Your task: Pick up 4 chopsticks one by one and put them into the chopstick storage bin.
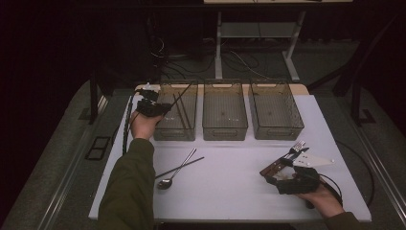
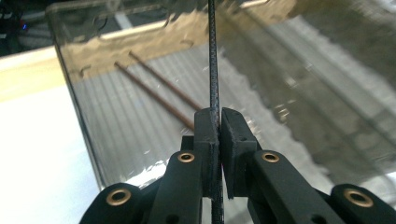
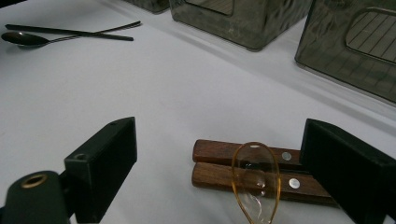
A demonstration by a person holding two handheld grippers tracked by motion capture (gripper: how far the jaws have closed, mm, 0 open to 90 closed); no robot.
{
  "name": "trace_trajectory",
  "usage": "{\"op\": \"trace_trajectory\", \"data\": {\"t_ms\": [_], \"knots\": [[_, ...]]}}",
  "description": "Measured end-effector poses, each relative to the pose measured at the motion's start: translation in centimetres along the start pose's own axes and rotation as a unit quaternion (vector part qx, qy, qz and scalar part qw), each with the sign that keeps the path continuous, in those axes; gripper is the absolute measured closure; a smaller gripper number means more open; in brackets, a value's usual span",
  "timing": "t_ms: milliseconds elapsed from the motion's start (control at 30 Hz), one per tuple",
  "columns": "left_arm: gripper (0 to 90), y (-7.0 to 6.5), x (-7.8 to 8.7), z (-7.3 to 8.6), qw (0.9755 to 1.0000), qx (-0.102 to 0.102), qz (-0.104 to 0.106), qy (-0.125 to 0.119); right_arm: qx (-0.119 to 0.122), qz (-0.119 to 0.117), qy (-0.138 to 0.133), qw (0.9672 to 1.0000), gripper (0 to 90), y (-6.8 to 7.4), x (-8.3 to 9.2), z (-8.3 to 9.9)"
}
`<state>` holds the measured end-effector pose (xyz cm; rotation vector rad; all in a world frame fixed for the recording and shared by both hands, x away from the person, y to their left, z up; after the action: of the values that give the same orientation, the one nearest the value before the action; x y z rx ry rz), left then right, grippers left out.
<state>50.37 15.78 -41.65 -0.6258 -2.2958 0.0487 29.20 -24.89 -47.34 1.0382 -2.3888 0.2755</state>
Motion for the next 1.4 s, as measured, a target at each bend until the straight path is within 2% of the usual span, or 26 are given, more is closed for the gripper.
{"op": "trace_trajectory", "data": {"t_ms": [200,300,333,367,500,567,667,733,900,967,1067,1133,1400], "knots": [[85.1,0.5,-1.0,0.8,0.9989,-0.005,-0.029,0.037,0.0,-0.001,-0.001,1.0,11.0,0.0,0.0,0.0],[84.4,0.7,-1.4,1.0,0.9982,-0.004,-0.035,0.049,0.0,-0.002,-0.001,1.0,11.0,0.0,0.0,0.0],[82.6,0.7,-1.4,1.0,0.9983,-0.001,-0.037,0.044,0.0,-0.001,-0.001,1.0,11.0,0.0,0.0,0.0],[75.5,0.7,-1.4,0.9,0.9983,0.0,-0.043,0.04,0.0,-0.002,-0.001,1.0,11.0,0.0,0.0,0.0],[61.8,0.5,-1.0,0.6,0.9988,-0.005,-0.043,0.026,0.0,-0.001,-0.001,1.0,11.0,0.0,0.0,0.0],[57.2,0.3,-0.7,0.5,0.9993,-0.005,-0.032,0.02,0.0,-0.002,-0.001,1.0,11.0,0.1,0.0,0.0],[51.2,-0.1,0.1,0.4,0.9996,-0.017,-0.02,0.009,0.0,-0.001,-0.001,1.0,11.0,0.1,0.0,0.0],[47.0,-0.6,0.6,0.4,0.9998,-0.018,-0.004,0.002,-0.001,-0.001,-0.001,1.0,11.0,0.0,0.0,0.0],[40.3,-1.9,2.1,0.7,0.9989,-0.035,0.026,-0.016,-0.003,0.0,-0.001,1.0,11.0,0.0,0.0,0.0],[37.2,-2.4,2.7,1.1,0.9983,-0.038,0.041,-0.017,-0.003,0.0,0.0,1.0,11.0,0.0,0.0,0.0],[34.8,-3.2,3.7,1.8,0.9972,-0.049,0.052,-0.021,-0.002,0.0,0.003,1.0,11.0,0.0,0.0,0.1],[34.4,-3.7,4.3,2.4,0.9964,-0.048,0.065,-0.025,-0.002,-0.001,0.001,1.0,11.0,0.0,0.0,0.1],[33.7,-4.9,6.4,5.1,0.994,-0.057,0.086,-0.036,-0.003,0.0,0.001,1.0,11.0,0.0,0.0,0.1]]}}
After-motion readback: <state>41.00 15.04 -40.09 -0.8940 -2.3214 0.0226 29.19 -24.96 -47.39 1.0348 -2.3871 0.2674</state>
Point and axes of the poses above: each handheld gripper's, and its own axes: x roughly backward along the jaws, z roughly out of its underside, y roughly to its left, the point moved 6 cm from there along -x, roughly forward along the jaws, and after that the axes turned 8 degrees about x, right-handed, at the moved point
